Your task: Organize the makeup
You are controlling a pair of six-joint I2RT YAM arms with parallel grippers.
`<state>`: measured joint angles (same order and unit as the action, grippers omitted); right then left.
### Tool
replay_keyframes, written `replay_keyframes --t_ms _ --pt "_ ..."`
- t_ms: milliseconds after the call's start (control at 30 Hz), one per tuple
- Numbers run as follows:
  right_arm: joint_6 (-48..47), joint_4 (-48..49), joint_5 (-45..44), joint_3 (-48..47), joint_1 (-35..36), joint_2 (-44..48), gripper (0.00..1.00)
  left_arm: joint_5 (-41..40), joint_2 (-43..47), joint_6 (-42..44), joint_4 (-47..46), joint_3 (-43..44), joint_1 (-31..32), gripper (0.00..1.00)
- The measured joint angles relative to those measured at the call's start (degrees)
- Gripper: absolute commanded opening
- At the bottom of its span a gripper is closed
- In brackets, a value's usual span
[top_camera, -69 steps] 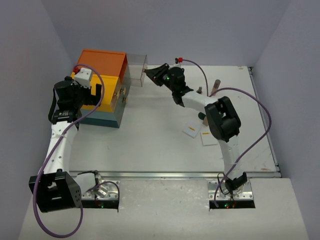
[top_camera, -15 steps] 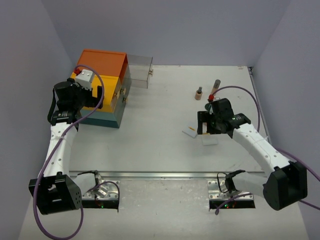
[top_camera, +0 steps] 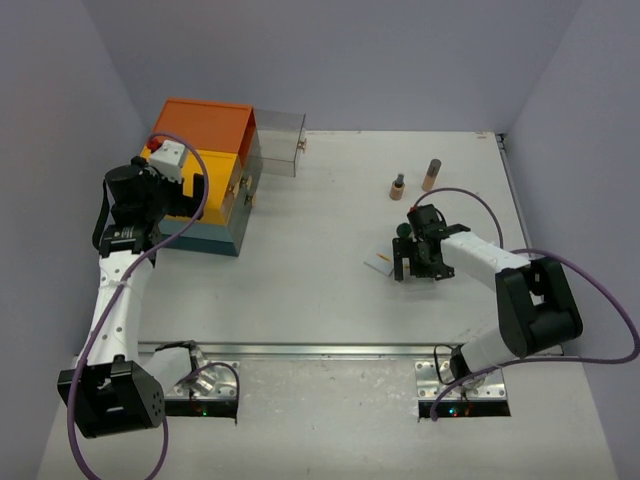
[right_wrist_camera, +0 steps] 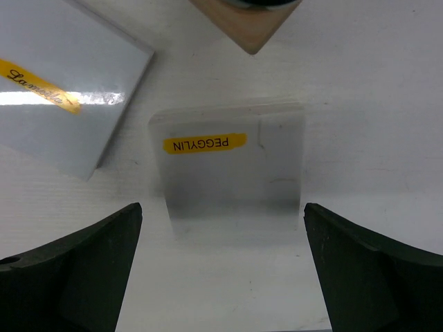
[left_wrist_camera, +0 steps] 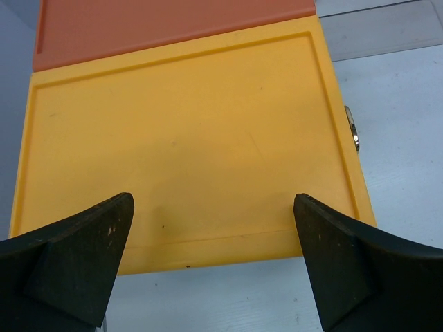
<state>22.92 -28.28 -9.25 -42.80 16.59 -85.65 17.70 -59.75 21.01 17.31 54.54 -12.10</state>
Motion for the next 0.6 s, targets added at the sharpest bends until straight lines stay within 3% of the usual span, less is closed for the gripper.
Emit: replay_keyframes --t_ms 167,233,300,600 --pt "0.0 2.26 0.64 0.65 -0.67 -3.0 0.95 -0.32 0.18 0.19 0.46 0.0 0.0 1.0" --pt "0.04 2.86 1.45 0.82 -1.03 -3.4 0.86 -0.36 0.18 0.2 0.64 0.0 0.0 1.0" --pt "0.17 3.84 2.4 1.27 -1.27 -3.35 0.65 -0.36 0.18 0.2 0.72 0.0 0.0 1.0" --pt "0.36 6.82 4.12 5.07 -1.45 0.45 0.42 -0.36 0.18 0.18 0.97 0.0 0.0 1.0"
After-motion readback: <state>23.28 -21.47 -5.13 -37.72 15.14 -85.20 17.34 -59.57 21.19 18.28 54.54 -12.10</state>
